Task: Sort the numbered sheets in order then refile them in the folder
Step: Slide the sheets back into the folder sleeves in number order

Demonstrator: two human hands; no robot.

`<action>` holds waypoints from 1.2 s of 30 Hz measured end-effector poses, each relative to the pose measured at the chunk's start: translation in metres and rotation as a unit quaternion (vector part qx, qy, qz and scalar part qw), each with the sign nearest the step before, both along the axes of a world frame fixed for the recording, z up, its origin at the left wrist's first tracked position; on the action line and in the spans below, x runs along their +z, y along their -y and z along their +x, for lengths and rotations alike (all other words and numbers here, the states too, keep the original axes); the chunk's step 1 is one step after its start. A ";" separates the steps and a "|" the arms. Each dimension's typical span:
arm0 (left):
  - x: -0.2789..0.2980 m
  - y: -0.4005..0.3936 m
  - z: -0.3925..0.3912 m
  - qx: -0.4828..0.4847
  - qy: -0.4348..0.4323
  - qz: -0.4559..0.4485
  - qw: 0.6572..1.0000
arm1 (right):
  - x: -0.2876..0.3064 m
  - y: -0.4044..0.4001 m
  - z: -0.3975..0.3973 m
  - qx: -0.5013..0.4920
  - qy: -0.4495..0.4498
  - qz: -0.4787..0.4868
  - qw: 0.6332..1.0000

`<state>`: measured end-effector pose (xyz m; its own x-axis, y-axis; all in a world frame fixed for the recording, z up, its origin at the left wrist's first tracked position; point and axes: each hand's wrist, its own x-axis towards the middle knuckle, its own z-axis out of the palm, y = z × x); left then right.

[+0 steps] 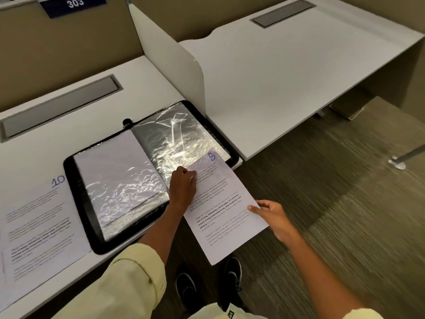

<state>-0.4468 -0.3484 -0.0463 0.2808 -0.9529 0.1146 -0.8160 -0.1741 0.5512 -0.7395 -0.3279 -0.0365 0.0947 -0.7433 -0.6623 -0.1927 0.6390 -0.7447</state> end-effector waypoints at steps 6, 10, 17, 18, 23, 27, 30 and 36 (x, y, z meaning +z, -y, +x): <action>-0.002 0.000 0.001 -0.004 -0.014 -0.001 1.000 | -0.005 -0.030 0.005 -0.169 0.090 0.052 0.980; -0.001 0.000 -0.001 -0.004 -0.009 -0.005 1.000 | -0.011 -0.056 0.017 -0.209 0.134 0.066 0.966; 0.005 0.001 0.006 -0.042 -0.004 0.008 0.999 | -0.016 -0.081 0.040 -0.216 0.105 0.045 0.970; 0.006 0.001 0.007 -0.043 -0.011 0.013 0.999 | -0.015 -0.081 0.042 -0.223 0.101 0.037 0.969; 0.011 0.000 0.010 -0.071 -0.028 0.015 0.997 | -0.003 -0.082 0.054 -0.222 0.074 -0.003 0.972; 0.015 0.001 0.009 -0.094 -0.033 0.012 0.995 | 0.009 -0.078 0.065 -0.222 0.056 -0.037 0.973; 0.017 0.002 0.009 -0.104 -0.038 0.002 0.994 | 0.014 -0.067 0.076 -0.223 0.052 -0.050 0.972; 0.015 0.002 0.019 -0.105 -0.074 -0.002 0.992 | 0.025 -0.040 0.108 -0.229 0.046 -0.066 0.970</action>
